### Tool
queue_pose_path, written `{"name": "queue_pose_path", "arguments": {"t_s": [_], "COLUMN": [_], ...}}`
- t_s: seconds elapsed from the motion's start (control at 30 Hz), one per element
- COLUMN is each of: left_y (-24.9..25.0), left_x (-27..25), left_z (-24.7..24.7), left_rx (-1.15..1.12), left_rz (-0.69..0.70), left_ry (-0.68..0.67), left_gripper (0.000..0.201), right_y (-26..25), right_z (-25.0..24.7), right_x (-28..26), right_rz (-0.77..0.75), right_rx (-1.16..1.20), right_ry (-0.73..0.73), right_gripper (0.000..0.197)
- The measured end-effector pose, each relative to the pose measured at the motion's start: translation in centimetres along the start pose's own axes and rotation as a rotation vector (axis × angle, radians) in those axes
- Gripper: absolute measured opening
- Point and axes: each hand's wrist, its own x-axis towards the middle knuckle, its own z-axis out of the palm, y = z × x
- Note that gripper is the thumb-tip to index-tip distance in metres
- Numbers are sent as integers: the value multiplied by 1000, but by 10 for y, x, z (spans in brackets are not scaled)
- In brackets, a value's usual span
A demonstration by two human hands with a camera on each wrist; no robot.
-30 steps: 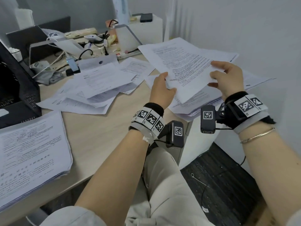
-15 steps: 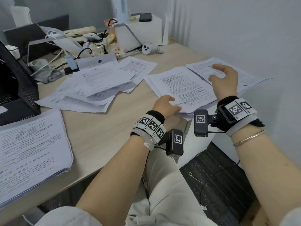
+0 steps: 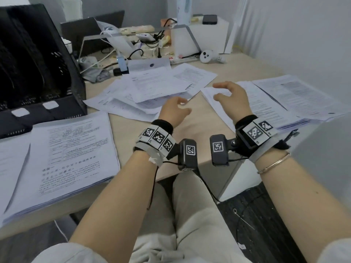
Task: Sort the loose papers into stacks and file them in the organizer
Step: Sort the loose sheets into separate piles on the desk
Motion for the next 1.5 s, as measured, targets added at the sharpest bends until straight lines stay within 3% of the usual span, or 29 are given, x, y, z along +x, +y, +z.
{"name": "queue_pose_path", "arguments": {"t_s": [0.27, 0.4, 0.5, 0.63, 0.93, 1.03, 1.23, 1.3, 1.5], "left_y": [-37, -50, -53, -57, -45, -38, -36, -35, -25], "left_x": [9, 15, 17, 16, 18, 19, 17, 15, 16], "left_z": [-77, -98, -104, -105, -98, -93, -80, -76, -56], "left_rx": [-84, -115, -156, -220, -289, -349, -329, -341, -300], "left_rz": [-149, -228, -256, -287, -278, -326, -479, -494, -499], "left_ry": [228, 238, 234, 221, 263, 242, 205, 214, 188], "left_gripper": [36, 37, 39, 33, 33, 44, 61, 53, 6], "right_y": [-30, -39, -42, -38, -36, -30, -15, -8, 6], "right_z": [90, 124, 147, 165, 154, 135, 96, 88, 76], "right_x": [14, 28, 38, 49, 47, 40, 20, 16, 13], "right_rz": [-1, -5, 6, 23, 76, 83, 50, 57, 101], "right_rx": [-191, -410, -652, -755, -538, -412, -373, -291, -135], "right_ry": [-442, -531, -626, -669, -651, -673, -692, -726, -705], "right_gripper": [37, 39, 56, 67, 61, 39, 43, 50, 67]}}
